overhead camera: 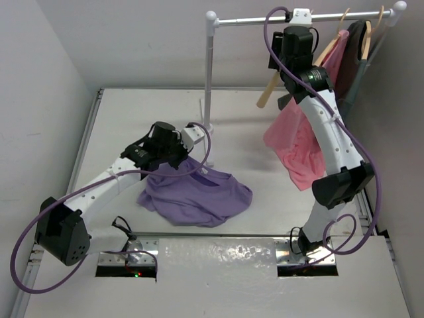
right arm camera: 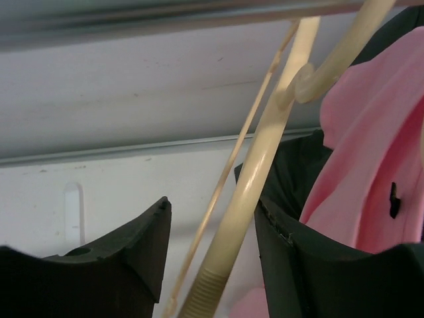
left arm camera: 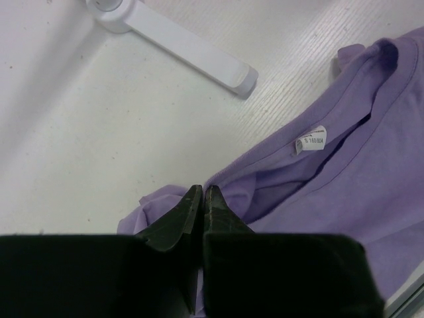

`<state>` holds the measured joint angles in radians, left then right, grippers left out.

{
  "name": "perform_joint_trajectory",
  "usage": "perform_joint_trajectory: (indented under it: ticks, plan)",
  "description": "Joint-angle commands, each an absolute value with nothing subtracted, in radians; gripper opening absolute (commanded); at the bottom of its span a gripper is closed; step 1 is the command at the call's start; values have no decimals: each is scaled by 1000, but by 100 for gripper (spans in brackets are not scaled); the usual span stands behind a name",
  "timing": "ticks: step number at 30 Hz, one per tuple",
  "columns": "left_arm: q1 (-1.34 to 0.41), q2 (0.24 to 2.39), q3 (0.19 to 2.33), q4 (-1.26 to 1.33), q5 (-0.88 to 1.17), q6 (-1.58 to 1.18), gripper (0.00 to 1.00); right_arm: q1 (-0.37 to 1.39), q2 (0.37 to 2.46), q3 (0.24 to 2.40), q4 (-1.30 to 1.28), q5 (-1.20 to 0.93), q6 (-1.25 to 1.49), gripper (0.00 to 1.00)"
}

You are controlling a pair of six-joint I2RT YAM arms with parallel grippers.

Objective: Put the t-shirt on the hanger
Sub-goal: Pick up the hanger from the clothesline.

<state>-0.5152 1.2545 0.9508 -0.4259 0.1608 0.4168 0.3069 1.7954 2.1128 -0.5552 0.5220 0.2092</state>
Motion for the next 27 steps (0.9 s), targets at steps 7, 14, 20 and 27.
perform_joint_trajectory:
  ticks: [7,14,20,27]
  plan:
    - [-506,1219,937,-374,163,405,0,293,1787,2065,-526,500,252,48]
    - [-506,1213,928,-374,161,405,0,293,1734,1998,-488,473,264,24]
    - [-505,1213,930,-370,156,402,0,293,1638,1856,-391,339,302,0]
    - [-505,1213,937,-370,147,397,0,284,1568,1799,-230,118,282,0]
